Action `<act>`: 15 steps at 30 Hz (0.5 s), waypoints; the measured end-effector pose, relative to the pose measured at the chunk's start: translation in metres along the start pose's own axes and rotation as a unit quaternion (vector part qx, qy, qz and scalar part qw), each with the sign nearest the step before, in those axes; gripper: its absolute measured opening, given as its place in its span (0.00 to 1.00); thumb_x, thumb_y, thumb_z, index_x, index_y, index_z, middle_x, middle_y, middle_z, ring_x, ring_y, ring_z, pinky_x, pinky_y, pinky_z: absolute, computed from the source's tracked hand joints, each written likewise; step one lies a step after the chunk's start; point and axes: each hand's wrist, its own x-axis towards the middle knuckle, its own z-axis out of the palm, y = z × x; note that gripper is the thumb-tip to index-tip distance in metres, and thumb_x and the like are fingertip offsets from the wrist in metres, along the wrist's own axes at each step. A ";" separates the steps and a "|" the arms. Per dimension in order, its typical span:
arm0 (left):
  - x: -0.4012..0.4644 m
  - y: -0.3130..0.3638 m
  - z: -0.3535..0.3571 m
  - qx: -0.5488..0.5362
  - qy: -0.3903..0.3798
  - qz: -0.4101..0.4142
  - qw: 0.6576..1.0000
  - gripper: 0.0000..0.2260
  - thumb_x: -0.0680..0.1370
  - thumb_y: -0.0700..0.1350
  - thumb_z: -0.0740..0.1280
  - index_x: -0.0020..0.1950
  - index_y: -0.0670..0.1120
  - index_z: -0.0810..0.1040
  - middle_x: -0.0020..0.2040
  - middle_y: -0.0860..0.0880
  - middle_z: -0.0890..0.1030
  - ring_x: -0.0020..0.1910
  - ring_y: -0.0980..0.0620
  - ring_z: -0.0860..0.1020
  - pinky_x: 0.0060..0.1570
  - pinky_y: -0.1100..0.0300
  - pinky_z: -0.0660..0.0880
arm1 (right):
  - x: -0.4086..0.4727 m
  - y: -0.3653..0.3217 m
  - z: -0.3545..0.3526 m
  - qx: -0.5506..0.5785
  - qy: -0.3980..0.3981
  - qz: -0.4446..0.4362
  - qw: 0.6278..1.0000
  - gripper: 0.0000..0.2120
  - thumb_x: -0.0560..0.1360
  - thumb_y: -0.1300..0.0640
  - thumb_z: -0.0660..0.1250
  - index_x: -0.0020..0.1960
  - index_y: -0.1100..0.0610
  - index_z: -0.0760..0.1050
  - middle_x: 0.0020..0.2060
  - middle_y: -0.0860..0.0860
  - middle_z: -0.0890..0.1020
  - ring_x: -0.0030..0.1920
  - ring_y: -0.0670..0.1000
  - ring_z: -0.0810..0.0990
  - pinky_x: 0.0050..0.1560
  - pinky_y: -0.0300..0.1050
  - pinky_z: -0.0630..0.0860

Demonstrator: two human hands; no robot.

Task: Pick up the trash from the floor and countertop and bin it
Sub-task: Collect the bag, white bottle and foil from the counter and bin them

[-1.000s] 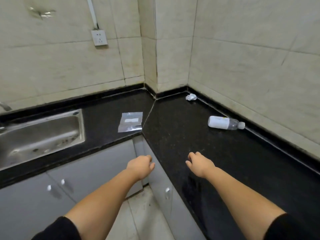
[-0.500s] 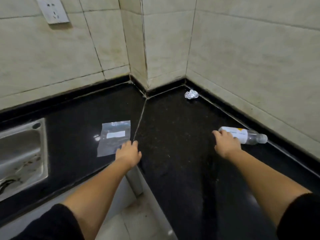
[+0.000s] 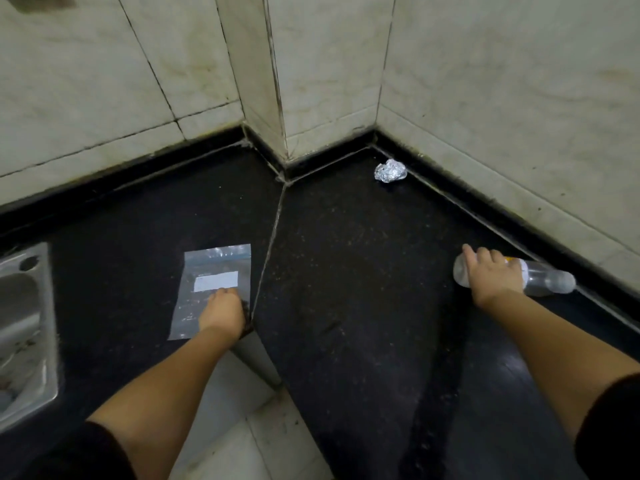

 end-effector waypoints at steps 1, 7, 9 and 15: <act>0.002 -0.002 -0.002 0.002 -0.002 -0.001 1.000 0.14 0.78 0.39 0.63 0.64 0.40 0.72 0.63 0.40 0.73 0.63 0.41 0.72 0.64 0.47 0.72 | 0.000 -0.001 -0.002 0.011 0.005 -0.004 1.000 0.36 0.75 0.57 0.64 0.77 0.54 0.49 0.69 0.54 0.67 0.70 0.56 0.66 0.67 0.57 0.66; 0.008 -0.006 -0.010 -0.031 -0.023 0.013 0.999 0.17 0.77 0.43 0.65 0.65 0.43 0.71 0.66 0.43 0.68 0.63 0.44 0.72 0.67 0.46 0.71 | -0.002 -0.007 -0.016 0.104 0.048 -0.038 0.993 0.29 0.72 0.51 0.66 0.70 0.56 0.62 0.66 0.54 0.72 0.65 0.58 0.71 0.63 0.56 0.67; 0.006 -0.003 -0.008 -0.095 -0.045 -0.012 0.994 0.24 0.75 0.47 0.68 0.69 0.46 0.66 0.68 0.43 0.68 0.66 0.43 0.70 0.68 0.43 0.70 | -0.002 -0.007 -0.019 0.119 0.051 -0.048 0.990 0.30 0.72 0.50 0.68 0.70 0.55 0.62 0.66 0.54 0.71 0.65 0.57 0.70 0.63 0.56 0.68; 0.014 0.012 -0.002 -0.065 -0.040 -0.063 0.995 0.34 0.76 0.48 0.68 0.77 0.46 0.54 0.73 0.41 0.63 0.72 0.40 0.64 0.70 0.41 0.67 | -0.012 -0.012 -0.010 0.122 0.050 -0.083 0.988 0.32 0.72 0.49 0.68 0.72 0.53 0.60 0.68 0.52 0.70 0.67 0.56 0.69 0.65 0.54 0.68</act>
